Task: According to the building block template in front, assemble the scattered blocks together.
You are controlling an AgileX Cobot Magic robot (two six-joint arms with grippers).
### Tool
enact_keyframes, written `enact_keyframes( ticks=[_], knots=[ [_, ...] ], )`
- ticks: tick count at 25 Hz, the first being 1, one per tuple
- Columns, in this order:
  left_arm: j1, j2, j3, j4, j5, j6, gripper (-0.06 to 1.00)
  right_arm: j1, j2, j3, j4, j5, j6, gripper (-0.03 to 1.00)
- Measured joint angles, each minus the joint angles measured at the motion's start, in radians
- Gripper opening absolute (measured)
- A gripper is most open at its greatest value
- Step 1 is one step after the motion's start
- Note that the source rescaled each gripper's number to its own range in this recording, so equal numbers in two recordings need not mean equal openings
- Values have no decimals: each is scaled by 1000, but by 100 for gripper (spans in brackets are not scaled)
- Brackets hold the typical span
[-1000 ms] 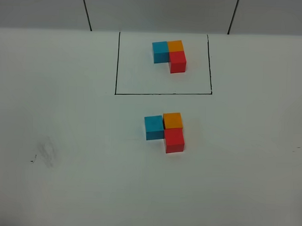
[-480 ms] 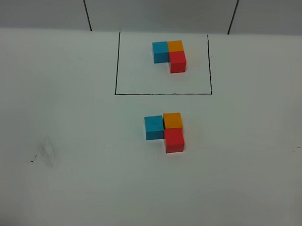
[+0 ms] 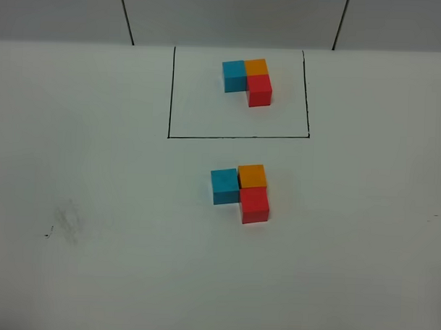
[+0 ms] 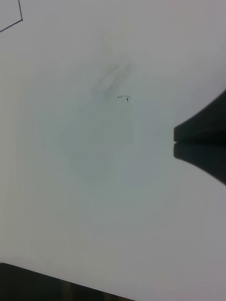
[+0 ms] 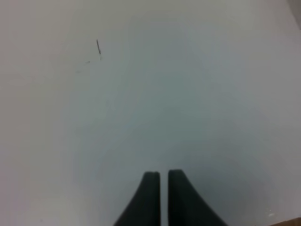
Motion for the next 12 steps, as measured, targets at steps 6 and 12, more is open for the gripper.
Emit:
enact_keyframes(
  ticks=[6, 12],
  knots=[
    [0, 0, 0, 0, 0, -1, 0, 0, 0, 0, -3, -26, -112, 1],
    [0, 0, 0, 0, 0, -1, 0, -14, -40, 0, -2, -31, -129, 1]
  ],
)
